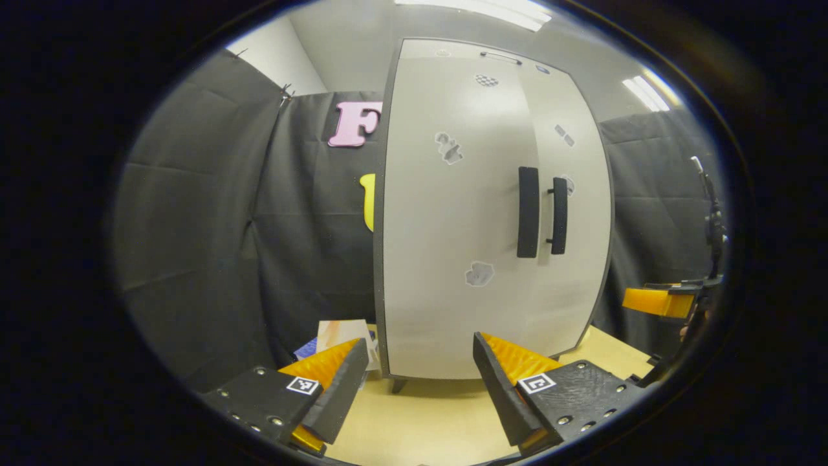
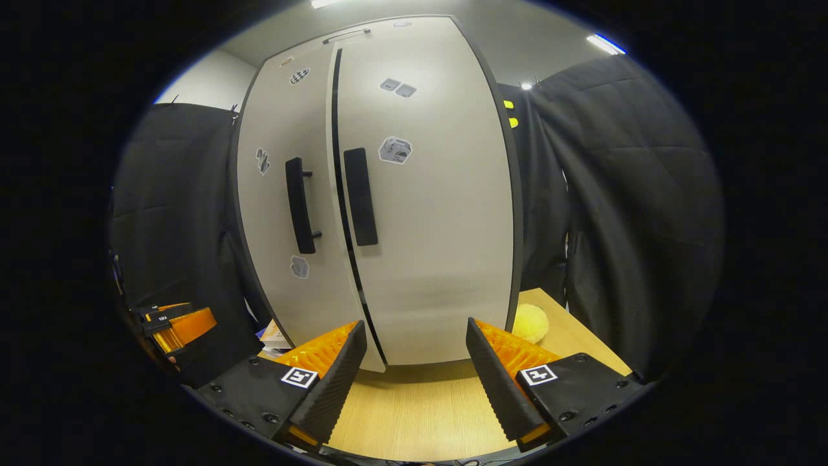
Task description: Grab one shoe with the right hand and put it into the shoe cabinet, grab the other shoe with the left hand and put it into the shoe cabinet; then close the right door with the right hand and the left door with the left hand.
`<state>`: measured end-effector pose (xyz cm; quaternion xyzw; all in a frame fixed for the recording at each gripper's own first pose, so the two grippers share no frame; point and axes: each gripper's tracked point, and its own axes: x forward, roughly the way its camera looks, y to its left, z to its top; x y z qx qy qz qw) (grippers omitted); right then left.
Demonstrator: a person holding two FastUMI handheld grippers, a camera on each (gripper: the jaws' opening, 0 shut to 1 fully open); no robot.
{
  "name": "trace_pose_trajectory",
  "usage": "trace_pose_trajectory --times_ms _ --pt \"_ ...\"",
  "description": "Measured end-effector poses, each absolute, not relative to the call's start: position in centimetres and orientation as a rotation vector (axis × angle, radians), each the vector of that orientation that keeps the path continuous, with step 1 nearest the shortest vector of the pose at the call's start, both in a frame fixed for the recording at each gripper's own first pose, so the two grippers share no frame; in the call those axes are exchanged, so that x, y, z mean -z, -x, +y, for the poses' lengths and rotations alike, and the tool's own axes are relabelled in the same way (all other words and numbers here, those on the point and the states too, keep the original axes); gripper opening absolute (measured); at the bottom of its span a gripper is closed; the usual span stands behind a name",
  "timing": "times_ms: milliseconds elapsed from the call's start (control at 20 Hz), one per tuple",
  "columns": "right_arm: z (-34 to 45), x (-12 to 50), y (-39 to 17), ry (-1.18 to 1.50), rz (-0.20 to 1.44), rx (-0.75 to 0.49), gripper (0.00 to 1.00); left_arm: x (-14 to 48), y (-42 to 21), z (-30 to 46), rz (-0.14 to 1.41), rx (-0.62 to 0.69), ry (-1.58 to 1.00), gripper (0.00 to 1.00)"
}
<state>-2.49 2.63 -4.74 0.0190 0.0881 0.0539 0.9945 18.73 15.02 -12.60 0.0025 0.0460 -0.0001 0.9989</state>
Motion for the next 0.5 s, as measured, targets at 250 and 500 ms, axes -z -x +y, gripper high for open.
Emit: trace_pose_trajectory --times_ms 250,500 --pt "2.8 5.3 2.1 -0.033 0.209 -0.105 0.98 14.2 -18.5 15.7 0.093 -0.01 0.005 0.95" --pt "2.3 5.9 2.4 -0.005 0.254 -0.105 0.92 14.7 -19.4 14.5 0.037 0.042 0.063 0.95"
